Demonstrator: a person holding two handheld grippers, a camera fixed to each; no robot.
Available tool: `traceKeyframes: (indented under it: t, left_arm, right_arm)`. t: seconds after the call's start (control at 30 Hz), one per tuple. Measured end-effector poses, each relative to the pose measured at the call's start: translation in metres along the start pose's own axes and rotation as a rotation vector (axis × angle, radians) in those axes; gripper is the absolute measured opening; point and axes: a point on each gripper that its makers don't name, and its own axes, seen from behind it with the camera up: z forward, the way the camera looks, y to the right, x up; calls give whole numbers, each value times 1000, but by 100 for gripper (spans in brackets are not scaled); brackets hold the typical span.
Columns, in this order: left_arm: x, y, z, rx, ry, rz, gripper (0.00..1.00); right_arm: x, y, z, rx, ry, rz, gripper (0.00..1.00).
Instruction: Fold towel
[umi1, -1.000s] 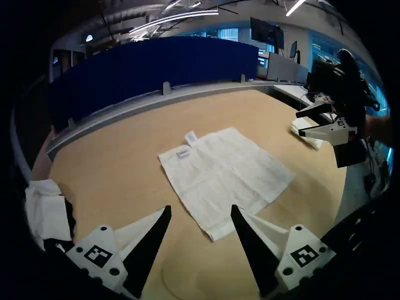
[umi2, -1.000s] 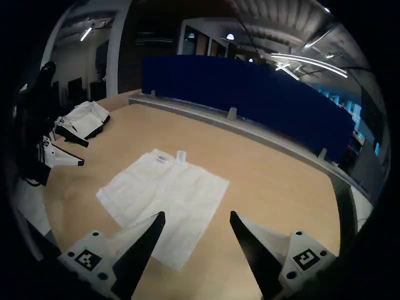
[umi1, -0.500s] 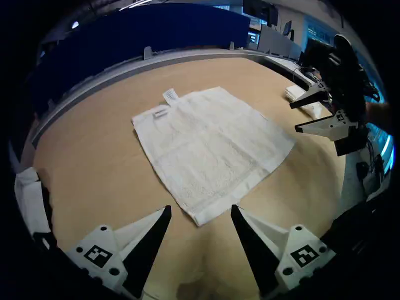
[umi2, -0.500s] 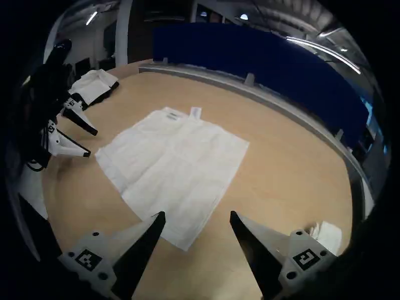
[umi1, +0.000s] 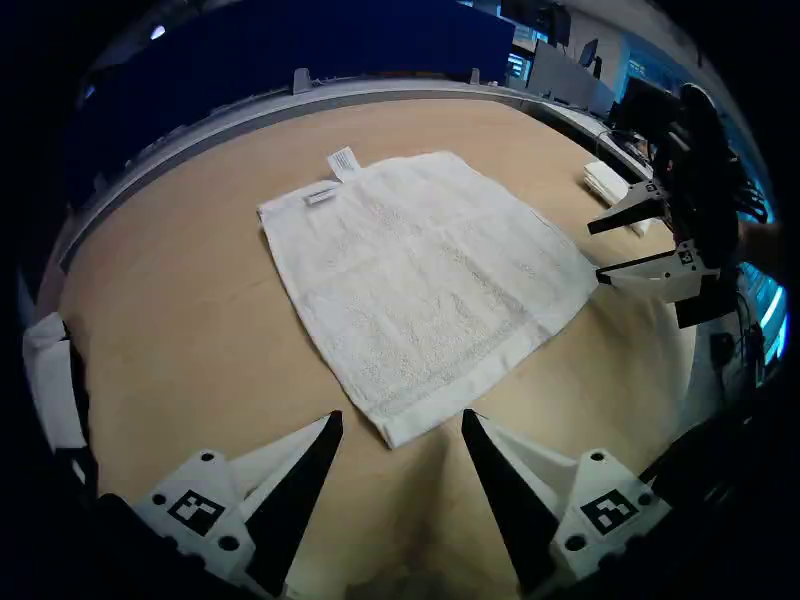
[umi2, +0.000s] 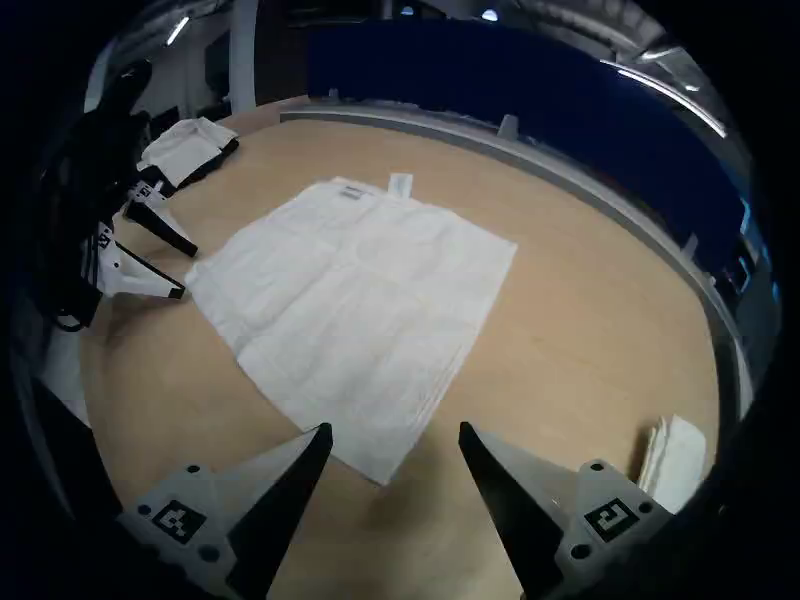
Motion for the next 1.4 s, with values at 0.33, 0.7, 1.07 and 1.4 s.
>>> traceKeyframes:
  t: [0.33,0.7,1.07,1.4]
  left_arm:
    - [-10,2,4,11,-24,7,85]
    - [-10,-6,3,53,-32,-11,66]
    - [-11,-9,4,87,-43,23,52]
    - [-11,-4,7,93,-50,22,38]
  right_arm:
    - [-15,-9,0,32,-27,-4,86]
    - [-24,-12,0,53,-33,-1,62]
    - [-25,-15,1,68,-28,3,53]
    - [-23,-14,4,67,-25,2,50]
